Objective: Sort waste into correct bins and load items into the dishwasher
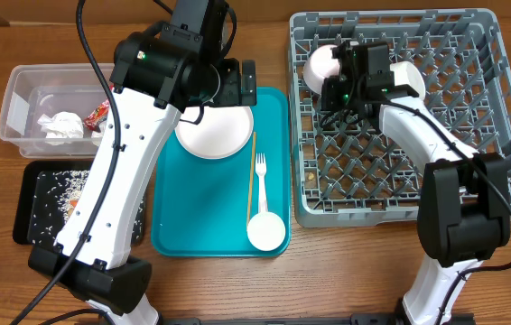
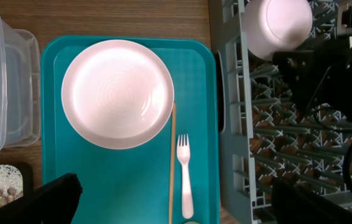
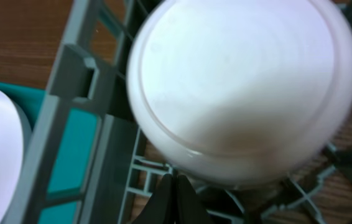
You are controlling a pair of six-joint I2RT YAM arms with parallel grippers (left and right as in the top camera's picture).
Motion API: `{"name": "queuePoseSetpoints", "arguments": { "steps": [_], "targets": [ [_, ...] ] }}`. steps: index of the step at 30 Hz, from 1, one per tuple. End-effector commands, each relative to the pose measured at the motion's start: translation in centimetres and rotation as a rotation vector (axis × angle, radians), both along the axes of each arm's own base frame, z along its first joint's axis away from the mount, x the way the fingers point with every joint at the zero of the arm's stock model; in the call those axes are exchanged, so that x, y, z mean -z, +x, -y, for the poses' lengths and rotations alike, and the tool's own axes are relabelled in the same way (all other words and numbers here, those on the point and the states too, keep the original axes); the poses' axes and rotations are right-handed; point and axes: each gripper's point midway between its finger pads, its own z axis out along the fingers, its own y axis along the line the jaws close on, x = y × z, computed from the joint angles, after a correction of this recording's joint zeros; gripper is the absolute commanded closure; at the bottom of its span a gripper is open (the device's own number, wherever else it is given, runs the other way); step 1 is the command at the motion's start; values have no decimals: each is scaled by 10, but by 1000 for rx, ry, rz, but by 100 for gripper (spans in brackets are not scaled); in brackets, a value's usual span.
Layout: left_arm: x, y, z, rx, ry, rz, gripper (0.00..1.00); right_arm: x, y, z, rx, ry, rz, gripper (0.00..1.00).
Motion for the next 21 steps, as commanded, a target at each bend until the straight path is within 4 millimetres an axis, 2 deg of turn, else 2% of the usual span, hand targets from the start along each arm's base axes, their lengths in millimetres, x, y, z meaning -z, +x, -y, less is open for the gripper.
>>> {"name": "queuePoseSetpoints", "arguments": {
  "steps": [1,6,11,16,21],
  "targets": [
    [-5,-1,0,16,6,17,0,-44,2,2,11,11,87,96],
    [-5,-1,0,16,6,17,0,-108,-3,3,11,33,216,96],
    [-5,-1,0,15,6,17,0,-146,-22,6,11,39,252,96],
    [-5,-1,0,16,6,17,0,-153,-49,10,10,30,191,93],
    [-5,-1,0,16,6,17,0,-130,-83,16,10,1,28,85]
  ]
}}
